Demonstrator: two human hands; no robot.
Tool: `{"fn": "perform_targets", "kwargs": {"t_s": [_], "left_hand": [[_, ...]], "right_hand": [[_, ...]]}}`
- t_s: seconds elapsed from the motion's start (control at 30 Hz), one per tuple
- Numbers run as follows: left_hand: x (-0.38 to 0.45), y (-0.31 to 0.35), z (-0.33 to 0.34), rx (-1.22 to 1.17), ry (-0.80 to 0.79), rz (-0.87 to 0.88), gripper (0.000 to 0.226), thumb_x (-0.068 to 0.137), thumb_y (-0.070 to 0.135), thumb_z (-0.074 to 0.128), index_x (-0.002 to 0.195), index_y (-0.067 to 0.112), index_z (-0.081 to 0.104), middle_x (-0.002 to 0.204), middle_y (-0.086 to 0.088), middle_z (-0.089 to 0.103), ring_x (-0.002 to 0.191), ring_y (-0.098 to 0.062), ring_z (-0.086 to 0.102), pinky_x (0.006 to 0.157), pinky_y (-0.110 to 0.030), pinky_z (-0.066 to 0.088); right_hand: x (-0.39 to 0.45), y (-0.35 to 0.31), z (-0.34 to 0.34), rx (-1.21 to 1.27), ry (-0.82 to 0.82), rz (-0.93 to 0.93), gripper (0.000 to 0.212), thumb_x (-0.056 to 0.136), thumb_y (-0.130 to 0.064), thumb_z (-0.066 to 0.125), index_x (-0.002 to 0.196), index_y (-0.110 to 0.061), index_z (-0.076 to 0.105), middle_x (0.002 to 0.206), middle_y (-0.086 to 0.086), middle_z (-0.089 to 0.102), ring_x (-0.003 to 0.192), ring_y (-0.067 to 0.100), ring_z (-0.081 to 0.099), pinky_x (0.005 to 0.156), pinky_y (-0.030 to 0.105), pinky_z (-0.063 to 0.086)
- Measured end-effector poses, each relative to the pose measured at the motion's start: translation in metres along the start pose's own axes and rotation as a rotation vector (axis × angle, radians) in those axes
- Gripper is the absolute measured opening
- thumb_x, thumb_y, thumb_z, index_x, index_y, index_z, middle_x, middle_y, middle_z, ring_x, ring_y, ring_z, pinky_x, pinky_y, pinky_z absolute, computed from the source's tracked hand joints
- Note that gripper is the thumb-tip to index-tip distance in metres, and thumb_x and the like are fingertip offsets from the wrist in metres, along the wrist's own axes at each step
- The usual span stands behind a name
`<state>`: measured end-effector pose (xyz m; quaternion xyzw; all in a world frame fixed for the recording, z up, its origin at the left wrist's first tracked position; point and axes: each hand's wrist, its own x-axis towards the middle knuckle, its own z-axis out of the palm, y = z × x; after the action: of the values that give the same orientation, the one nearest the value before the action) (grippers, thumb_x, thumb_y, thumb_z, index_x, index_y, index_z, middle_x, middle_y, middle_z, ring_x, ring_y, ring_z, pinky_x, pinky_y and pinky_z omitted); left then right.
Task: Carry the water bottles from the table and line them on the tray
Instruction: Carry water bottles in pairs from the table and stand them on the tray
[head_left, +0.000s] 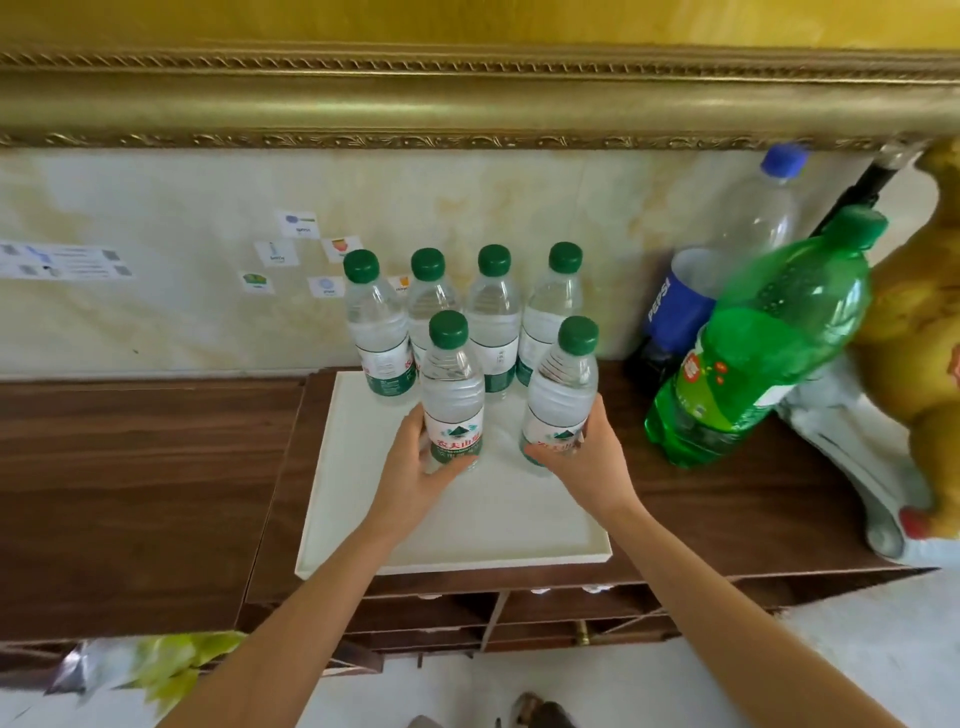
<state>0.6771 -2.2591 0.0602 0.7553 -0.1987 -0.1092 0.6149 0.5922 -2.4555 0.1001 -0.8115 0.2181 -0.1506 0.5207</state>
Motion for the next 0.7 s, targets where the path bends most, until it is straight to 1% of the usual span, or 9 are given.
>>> {"fn": "perform_targets", "kwargs": {"t_s": [0.07,0.13,0.2,0.23,0.3,0.4,0.47,0.53,0.7], "left_hand": [[-0.002,-0.006,-0.001,0.008,-0.010,-0.021,0.076,0.080,0.014,0.077,0.143,0.022,0.036,0.141,0.016,0.048,0.127,0.003,0.048,0.109,-0.039,0.043],[-0.003,-0.007,0.001,0.025,-0.010,-0.018,0.075,0.081,0.015,0.076,0.143,0.021,0.035,0.141,0.014,0.047,0.128,0.001,0.048,0.109,-0.040,0.042],[-0.003,-0.008,0.001,0.028,-0.011,-0.012,0.073,0.082,0.016,0.075,0.142,0.023,0.035,0.141,0.012,0.048,0.129,-0.003,0.047,0.109,-0.041,0.042],[-0.003,-0.008,0.001,0.027,-0.014,-0.006,0.072,0.082,0.017,0.074,0.142,0.025,0.035,0.140,0.013,0.048,0.130,-0.003,0.047,0.109,-0.040,0.042],[-0.002,-0.007,0.000,0.032,-0.026,0.001,0.071,0.083,0.017,0.074,0.142,0.028,0.034,0.139,0.017,0.047,0.130,-0.003,0.047,0.110,-0.038,0.042],[0.000,-0.007,-0.001,0.038,-0.045,-0.005,0.070,0.084,0.018,0.073,0.140,0.033,0.033,0.136,0.026,0.046,0.130,-0.002,0.047,0.109,-0.032,0.041],[-0.001,-0.007,-0.002,0.044,-0.049,-0.012,0.070,0.085,0.019,0.072,0.140,0.035,0.032,0.136,0.029,0.045,0.129,0.001,0.046,0.108,-0.028,0.041],[-0.002,-0.006,-0.001,0.042,-0.045,-0.017,0.071,0.085,0.019,0.072,0.141,0.034,0.031,0.137,0.028,0.045,0.130,0.001,0.045,0.108,-0.026,0.040],[-0.001,-0.007,0.000,0.057,-0.039,-0.021,0.070,0.085,0.021,0.072,0.140,0.036,0.032,0.136,0.030,0.045,0.128,0.004,0.045,0.107,-0.027,0.040]], "right_hand": [[-0.002,0.000,0.001,-0.042,0.021,-0.004,0.066,0.063,-0.030,0.087,0.097,-0.060,0.038,0.089,-0.036,0.056,0.085,-0.021,0.056,0.059,-0.003,0.041],[0.001,0.000,0.001,-0.079,0.041,-0.011,0.067,0.063,-0.033,0.087,0.098,-0.058,0.036,0.086,-0.036,0.054,0.080,-0.021,0.056,0.055,0.000,0.041],[0.007,-0.002,0.001,-0.103,0.058,-0.005,0.066,0.064,-0.033,0.086,0.106,-0.047,0.037,0.087,-0.030,0.056,0.077,-0.012,0.058,0.058,0.003,0.039],[0.011,-0.002,0.001,-0.109,0.063,-0.004,0.066,0.064,-0.033,0.086,0.111,-0.040,0.041,0.091,-0.025,0.056,0.079,-0.006,0.058,0.063,0.005,0.039],[0.018,0.000,0.002,-0.116,0.071,-0.005,0.069,0.065,-0.030,0.086,0.120,-0.028,0.044,0.099,-0.016,0.057,0.087,0.004,0.057,0.069,0.014,0.043],[0.028,0.000,0.003,-0.135,0.088,-0.005,0.072,0.066,-0.027,0.086,0.122,-0.020,0.042,0.103,-0.011,0.057,0.091,0.010,0.056,0.073,0.023,0.045],[0.034,0.000,0.004,-0.138,0.097,0.000,0.071,0.067,-0.024,0.086,0.120,-0.018,0.040,0.108,-0.004,0.061,0.091,0.011,0.055,0.071,0.023,0.045],[0.037,0.001,0.003,-0.141,0.095,0.005,0.072,0.067,-0.024,0.086,0.121,-0.017,0.039,0.116,0.001,0.062,0.093,0.011,0.054,0.071,0.023,0.045],[0.041,0.000,-0.003,-0.150,0.042,0.004,0.078,0.068,-0.025,0.085,0.129,-0.017,0.038,0.124,0.002,0.061,0.097,0.009,0.053,0.076,0.021,0.044]]}}
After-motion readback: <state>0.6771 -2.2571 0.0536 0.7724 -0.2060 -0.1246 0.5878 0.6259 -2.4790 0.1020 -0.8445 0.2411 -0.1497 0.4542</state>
